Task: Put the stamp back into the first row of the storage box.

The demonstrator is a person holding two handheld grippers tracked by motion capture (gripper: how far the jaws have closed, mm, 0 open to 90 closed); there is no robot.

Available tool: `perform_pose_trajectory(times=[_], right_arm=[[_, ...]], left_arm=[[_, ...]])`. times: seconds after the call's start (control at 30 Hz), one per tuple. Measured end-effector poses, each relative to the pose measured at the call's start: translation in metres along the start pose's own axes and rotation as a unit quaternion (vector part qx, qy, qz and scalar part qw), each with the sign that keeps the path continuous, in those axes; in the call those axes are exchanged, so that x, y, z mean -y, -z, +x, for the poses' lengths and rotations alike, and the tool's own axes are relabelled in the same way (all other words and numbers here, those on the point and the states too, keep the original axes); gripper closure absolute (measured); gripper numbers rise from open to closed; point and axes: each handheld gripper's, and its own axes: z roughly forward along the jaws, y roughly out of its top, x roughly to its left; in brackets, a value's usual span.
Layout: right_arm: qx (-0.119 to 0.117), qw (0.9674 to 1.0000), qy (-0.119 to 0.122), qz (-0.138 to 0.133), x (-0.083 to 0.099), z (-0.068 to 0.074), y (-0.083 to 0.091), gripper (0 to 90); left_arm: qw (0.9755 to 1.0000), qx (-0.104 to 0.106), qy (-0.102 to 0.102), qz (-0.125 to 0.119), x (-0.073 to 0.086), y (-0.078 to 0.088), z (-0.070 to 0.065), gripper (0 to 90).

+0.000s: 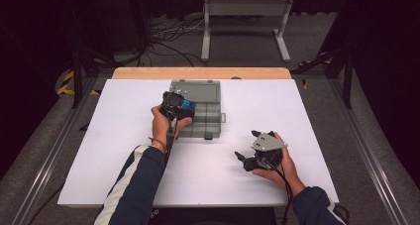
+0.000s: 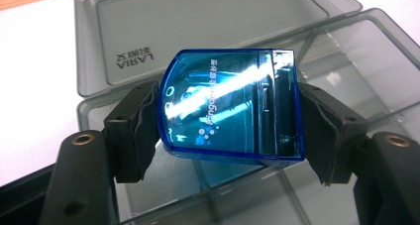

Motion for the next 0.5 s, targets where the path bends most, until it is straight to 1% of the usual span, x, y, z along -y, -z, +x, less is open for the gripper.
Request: perform_pose_trajectory(times=[0.07, 0.1, 0.13, 0.17, 0.23, 0.37, 0.5], right_arm=[[0.0, 1.0, 0.0, 0.0, 0.0, 0.0, 0.0, 10.3], [-0.001, 1.0, 0.0, 0.0, 0.0001, -0.0001, -0.0001, 10.4], [0.0, 1.0, 0.001, 0.001, 0.0001, 0.0, -0.0003, 10.4], [-0.002, 1.0, 0.002, 0.001, 0.0001, 0.0001, -0.0005, 10.4], [-0.002, 1.0, 0.002, 0.002, 0.0002, 0.0004, -0.0008, 10.4], [-0.003, 1.0, 0.003, 0.004, 0.0003, 0.0008, -0.0011, 10.4], [-0.004, 1.0, 0.003, 0.004, 0.0003, 0.0004, -0.0008, 10.4]], left_arm=[[1.0, 0.002, 0.001, 0.0, -0.0006, -0.0002, 0.0018, 31.1], [1.0, -0.005, 0.002, 0.005, -0.0004, -0.0015, 0.0028, 31.1], [1.0, -0.004, 0.006, 0.005, 0.0, -0.0024, 0.0042, 31.2], [0.9999, -0.004, 0.014, 0.005, 0.0007, -0.0042, 0.0051, 31.2], [0.9998, -0.006, 0.019, 0.006, 0.0012, -0.0066, 0.0062, 31.3], [0.9997, -0.011, 0.021, 0.01, 0.0011, -0.0096, 0.0059, 31.4], [0.9997, -0.008, 0.016, 0.016, 0.0005, -0.0102, 0.0034, 31.3]])
